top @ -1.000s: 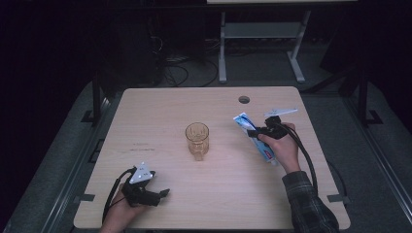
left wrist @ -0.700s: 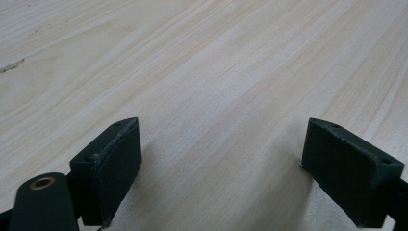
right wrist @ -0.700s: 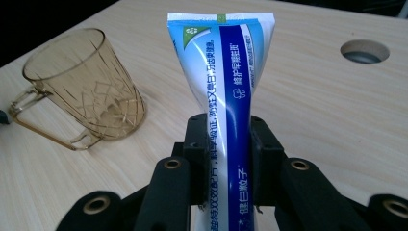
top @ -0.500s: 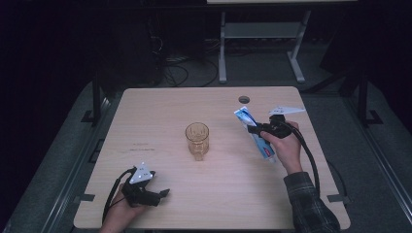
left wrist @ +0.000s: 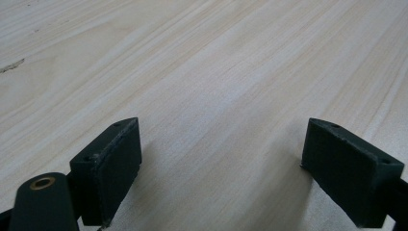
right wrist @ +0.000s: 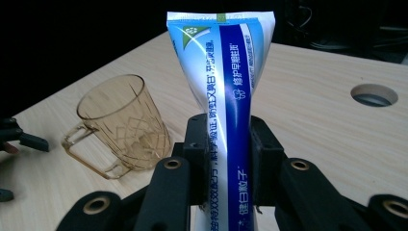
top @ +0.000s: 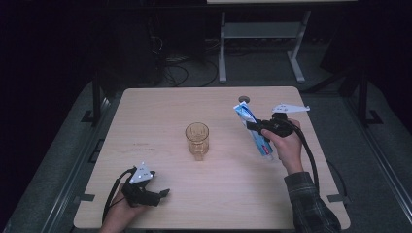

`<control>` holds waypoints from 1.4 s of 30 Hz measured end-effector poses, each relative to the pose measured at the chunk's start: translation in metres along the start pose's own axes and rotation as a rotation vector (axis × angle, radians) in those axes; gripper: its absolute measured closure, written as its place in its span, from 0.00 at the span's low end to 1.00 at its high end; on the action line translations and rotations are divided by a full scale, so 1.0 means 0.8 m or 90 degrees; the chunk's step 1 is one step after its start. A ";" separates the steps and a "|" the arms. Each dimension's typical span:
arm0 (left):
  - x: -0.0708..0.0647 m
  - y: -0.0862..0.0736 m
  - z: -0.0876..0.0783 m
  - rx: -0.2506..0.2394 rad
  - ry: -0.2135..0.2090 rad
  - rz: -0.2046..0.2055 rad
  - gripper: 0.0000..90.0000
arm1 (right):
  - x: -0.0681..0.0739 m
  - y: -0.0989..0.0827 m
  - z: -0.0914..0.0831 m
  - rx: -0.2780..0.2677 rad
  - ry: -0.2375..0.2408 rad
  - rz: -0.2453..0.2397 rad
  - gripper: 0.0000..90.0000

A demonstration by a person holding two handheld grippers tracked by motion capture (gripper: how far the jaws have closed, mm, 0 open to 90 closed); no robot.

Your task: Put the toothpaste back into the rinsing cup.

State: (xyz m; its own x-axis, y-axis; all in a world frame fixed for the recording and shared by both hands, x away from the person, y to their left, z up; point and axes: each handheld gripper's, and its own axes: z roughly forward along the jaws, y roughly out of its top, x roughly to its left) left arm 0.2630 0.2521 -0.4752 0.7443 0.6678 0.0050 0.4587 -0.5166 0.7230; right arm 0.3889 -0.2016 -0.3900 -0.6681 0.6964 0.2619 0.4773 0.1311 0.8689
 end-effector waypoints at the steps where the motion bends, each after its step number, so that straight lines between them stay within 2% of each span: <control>1: 0.000 0.000 0.000 0.000 0.000 0.000 0.15 | 0.001 0.001 -0.001 -0.003 0.004 0.001 0.81; 18: 0.000 0.000 0.000 0.001 0.000 0.001 0.15 | 0.021 0.021 0.009 -0.030 0.034 -0.016 0.81; 42: -0.001 0.000 0.000 -0.001 -0.001 0.001 0.15 | 0.041 0.050 0.032 -0.025 0.052 -0.038 0.81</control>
State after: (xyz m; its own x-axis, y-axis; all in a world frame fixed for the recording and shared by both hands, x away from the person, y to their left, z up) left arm 0.2625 0.2518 -0.4753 0.7458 0.6662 0.0044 0.4574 -0.5169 0.7236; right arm 0.4006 -0.1553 -0.3572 -0.7399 0.6283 0.2404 0.4131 0.1424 0.8995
